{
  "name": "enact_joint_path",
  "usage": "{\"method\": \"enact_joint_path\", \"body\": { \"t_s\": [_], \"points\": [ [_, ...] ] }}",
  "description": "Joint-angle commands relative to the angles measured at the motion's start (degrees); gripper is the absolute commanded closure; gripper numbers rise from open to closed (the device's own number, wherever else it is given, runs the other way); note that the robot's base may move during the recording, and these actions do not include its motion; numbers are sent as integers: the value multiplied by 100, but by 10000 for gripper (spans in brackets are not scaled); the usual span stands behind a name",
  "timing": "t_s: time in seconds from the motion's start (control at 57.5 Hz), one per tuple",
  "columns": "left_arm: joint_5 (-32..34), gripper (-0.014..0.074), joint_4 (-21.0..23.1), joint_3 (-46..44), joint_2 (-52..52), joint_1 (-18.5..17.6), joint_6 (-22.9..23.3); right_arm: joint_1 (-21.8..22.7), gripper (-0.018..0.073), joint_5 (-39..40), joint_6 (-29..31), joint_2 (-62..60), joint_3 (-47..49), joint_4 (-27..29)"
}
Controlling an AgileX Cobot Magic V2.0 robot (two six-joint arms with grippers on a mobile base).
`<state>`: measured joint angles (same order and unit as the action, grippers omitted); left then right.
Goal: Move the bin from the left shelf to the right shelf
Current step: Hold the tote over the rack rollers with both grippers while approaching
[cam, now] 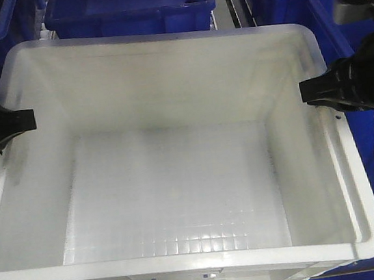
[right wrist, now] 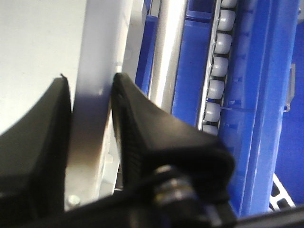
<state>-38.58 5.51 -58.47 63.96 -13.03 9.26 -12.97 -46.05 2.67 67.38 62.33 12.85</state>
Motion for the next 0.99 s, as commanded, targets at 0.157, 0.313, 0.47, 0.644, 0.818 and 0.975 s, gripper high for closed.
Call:
{"method": "enact_joint_path", "body": {
  "t_s": [0.157,0.313,0.47,0.644,0.818,0.975],
  "points": [
    [853,603,-68,-219,-217,-14,-152,44,564,613,129,-176,243,39],
    [853,603,-68,-219,-217,-14,-152,44,564,613,129,-176,243,39],
    [853,603,-68,-219,-217,-14,-152,44,564,613,129,-176,243,39],
    [853,603,-68,-219,-217,-14,-152,44,564,613,129,-176,243,39],
    [853,603,-68,-219,-217,-14,-152,44,564,613,129,-176,243,39],
    [853,603,-68,-219,-217,-14,-152,44,564,613,129,-176,243,39]
  ]
}}
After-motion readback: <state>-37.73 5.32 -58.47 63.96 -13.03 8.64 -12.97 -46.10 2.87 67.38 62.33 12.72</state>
